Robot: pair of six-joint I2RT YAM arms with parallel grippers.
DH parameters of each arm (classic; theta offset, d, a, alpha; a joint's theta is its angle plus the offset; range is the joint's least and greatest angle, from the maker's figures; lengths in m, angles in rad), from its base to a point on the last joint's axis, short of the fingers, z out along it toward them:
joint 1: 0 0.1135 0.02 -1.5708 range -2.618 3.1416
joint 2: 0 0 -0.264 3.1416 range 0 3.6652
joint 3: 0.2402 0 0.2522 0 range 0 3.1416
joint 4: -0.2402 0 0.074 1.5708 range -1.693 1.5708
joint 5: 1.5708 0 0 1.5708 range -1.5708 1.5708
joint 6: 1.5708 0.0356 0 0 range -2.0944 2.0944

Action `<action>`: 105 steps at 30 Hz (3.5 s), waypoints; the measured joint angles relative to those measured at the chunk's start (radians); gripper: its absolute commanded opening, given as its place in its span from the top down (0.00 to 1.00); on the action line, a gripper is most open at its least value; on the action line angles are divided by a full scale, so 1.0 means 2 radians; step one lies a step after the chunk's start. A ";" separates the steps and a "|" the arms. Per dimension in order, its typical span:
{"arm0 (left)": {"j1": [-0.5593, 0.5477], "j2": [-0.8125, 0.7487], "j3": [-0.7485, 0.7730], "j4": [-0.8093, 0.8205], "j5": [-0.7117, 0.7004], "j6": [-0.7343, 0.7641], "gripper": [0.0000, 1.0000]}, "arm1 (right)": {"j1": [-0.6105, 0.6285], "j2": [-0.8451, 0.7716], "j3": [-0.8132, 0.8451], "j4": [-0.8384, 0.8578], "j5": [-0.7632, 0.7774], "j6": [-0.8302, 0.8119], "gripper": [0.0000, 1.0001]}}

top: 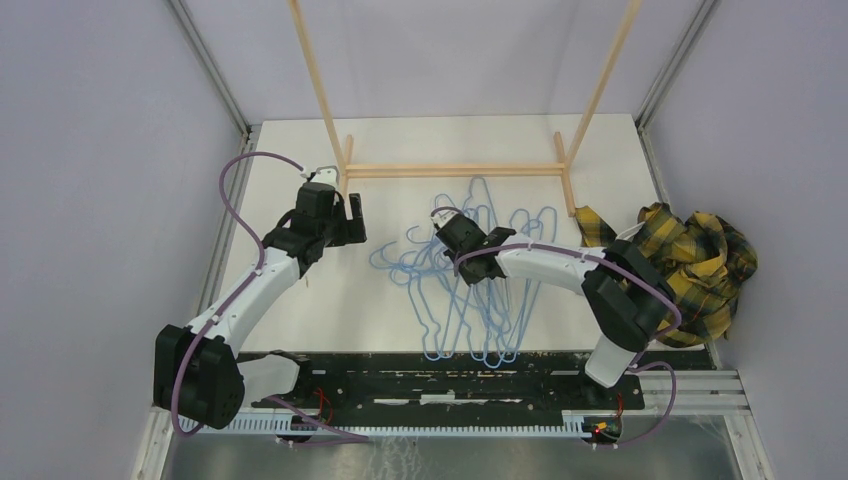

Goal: Organize the hangers

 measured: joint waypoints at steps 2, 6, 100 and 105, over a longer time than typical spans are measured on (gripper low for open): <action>0.000 0.000 0.000 0.000 0.000 0.000 0.10 | 0.000 -0.009 0.000 -0.007 -0.001 0.000 0.99; 0.000 0.000 0.000 0.000 0.000 0.000 0.10 | 0.000 -0.040 0.000 -0.027 -0.008 0.000 0.99; 0.000 -0.009 0.000 -0.002 -0.013 0.000 0.10 | -0.199 0.007 0.438 0.125 -0.389 0.178 0.99; 0.000 -0.009 0.000 -0.002 -0.013 0.000 0.10 | -0.223 0.050 0.442 0.150 -0.413 0.214 0.99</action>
